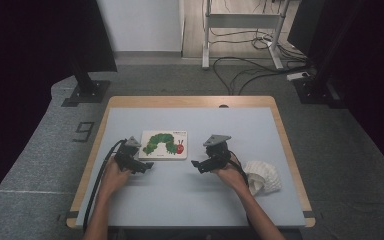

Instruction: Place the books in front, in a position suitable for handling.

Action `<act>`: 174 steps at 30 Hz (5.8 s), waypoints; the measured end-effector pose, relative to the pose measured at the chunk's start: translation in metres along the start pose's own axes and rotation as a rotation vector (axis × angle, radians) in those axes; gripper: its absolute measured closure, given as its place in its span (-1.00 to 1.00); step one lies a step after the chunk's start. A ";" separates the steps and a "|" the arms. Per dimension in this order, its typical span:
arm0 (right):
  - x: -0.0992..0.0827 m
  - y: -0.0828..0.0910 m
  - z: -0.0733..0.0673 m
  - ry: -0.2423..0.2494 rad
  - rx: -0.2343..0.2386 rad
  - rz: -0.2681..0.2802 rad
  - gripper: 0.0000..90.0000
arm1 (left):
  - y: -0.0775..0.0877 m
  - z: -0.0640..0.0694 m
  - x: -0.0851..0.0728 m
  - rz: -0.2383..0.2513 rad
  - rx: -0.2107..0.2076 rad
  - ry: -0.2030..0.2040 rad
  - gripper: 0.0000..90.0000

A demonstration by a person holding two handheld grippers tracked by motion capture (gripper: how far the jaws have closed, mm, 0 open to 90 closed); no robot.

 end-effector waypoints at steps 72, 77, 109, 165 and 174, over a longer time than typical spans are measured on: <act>-0.017 -0.031 -0.016 -0.039 0.125 -0.082 -0.93 | 0.008 0.068 -0.011 0.056 -0.135 0.032 -1.00; -0.023 -0.024 -0.023 -0.050 0.134 -0.081 -0.93 | 0.013 0.078 -0.016 0.057 -0.145 0.028 -1.00; -0.027 -0.002 -0.027 -0.018 0.105 -0.080 -1.00 | 0.024 0.045 -0.036 0.040 -0.052 -0.012 -1.00; -0.001 -0.018 -0.010 -0.023 0.133 -0.098 -0.95 | 0.018 0.095 -0.029 0.078 -0.108 -0.091 -1.00; 0.008 0.005 -0.014 0.020 0.112 -0.112 -0.95 | 0.027 0.091 -0.042 0.070 -0.065 -0.079 -1.00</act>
Point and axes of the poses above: each handheld gripper's, and its own axes: y roughly backward along the jaws, x roughly out of its top, z roughly to its right, the point moved 4 cm from there along -y, roughly forward along the jaws, and after that the axes turned 7 degrees about x, right-handed, at the moved point
